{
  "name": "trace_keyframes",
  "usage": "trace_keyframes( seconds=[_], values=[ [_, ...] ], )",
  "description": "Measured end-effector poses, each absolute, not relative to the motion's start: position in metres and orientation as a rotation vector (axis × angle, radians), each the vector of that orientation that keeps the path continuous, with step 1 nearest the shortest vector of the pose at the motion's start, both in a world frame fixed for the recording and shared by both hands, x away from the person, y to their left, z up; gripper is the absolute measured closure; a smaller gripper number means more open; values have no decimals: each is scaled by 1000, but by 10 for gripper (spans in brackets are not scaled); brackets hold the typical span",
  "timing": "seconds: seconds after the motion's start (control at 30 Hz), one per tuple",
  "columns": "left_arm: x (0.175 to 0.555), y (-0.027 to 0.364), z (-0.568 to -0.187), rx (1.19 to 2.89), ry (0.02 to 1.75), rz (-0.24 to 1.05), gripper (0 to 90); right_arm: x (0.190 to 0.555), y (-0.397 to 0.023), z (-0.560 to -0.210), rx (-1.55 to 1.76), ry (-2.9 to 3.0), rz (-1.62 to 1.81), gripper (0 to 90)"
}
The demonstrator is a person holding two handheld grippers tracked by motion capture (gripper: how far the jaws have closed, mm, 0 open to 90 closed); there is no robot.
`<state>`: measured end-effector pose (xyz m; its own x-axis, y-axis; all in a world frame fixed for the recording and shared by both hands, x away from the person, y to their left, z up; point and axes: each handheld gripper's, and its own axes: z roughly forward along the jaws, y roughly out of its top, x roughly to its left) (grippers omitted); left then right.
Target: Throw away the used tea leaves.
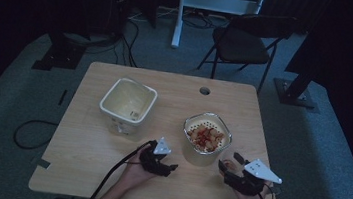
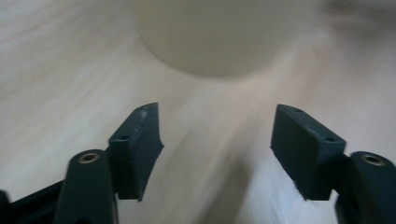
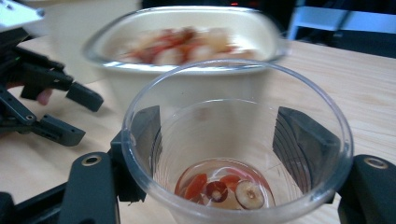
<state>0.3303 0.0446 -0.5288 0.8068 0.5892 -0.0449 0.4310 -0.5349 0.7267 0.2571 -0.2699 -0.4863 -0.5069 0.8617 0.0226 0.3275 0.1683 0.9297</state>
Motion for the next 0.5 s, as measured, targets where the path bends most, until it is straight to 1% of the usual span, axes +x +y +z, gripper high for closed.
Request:
trace_keyframes(
  seconds=[0.07,0.13,0.17,0.37,0.5],
  values=[
    [341,34,-529,2215,792,293,384,262,-278,-485,1148,1894,1309,325],
    [346,30,-529,2206,803,296,401,265,-281,-485,1158,1883,1298,325],
    [354,22,-529,2205,821,304,401,267,-284,-485,1168,1873,1291,325],
    [369,5,-528,2213,806,316,406,281,-297,-486,1210,1828,1253,324],
    [380,-10,-529,2214,782,290,409,293,-305,-488,1243,1804,1235,324]
  ],
)
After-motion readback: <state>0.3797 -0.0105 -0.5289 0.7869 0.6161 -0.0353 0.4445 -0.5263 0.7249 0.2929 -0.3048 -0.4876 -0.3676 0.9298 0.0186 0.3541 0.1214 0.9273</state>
